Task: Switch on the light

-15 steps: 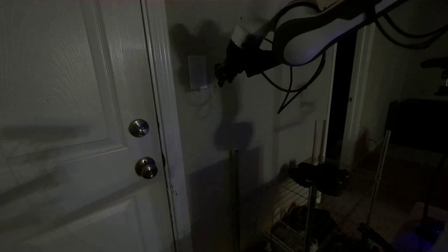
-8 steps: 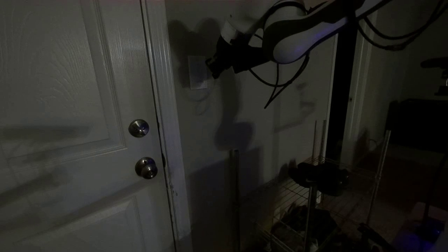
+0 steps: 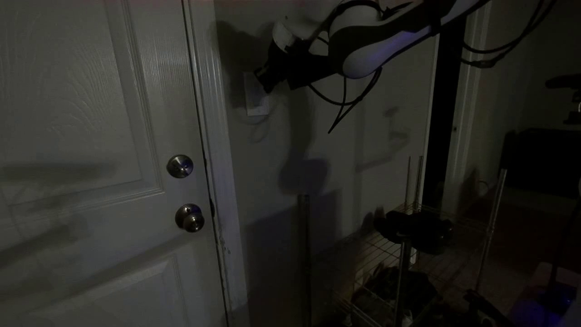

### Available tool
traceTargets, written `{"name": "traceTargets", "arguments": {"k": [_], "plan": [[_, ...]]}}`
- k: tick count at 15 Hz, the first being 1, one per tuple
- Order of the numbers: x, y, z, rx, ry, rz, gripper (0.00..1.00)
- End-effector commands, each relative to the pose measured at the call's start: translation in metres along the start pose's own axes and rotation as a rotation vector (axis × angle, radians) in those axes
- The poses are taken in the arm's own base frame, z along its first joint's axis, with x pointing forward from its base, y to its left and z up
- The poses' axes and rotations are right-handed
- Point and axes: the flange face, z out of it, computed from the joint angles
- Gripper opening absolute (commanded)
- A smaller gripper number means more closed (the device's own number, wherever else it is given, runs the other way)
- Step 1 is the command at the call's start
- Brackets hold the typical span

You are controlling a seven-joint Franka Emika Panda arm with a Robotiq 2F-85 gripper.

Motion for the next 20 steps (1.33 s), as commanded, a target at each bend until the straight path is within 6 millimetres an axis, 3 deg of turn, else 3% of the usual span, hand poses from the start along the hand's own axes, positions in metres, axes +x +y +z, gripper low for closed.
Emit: {"name": "traceTargets", "arguments": {"k": [1, 11, 15, 18, 20], "plan": [[0.010, -0.011, 0.011, -0.008, 0.005, 0.007, 0.00], [0.028, -0.019, 0.043, -0.074, 0.010, 0.000, 0.00], [0.034, -0.020, 0.042, -0.156, 0.030, 0.069, 0.00], [0.030, -0.025, 0.044, -0.165, 0.003, 0.082, 0.00], [0.023, -0.026, 0.035, -0.132, -0.036, 0.087, 0.00]]}}
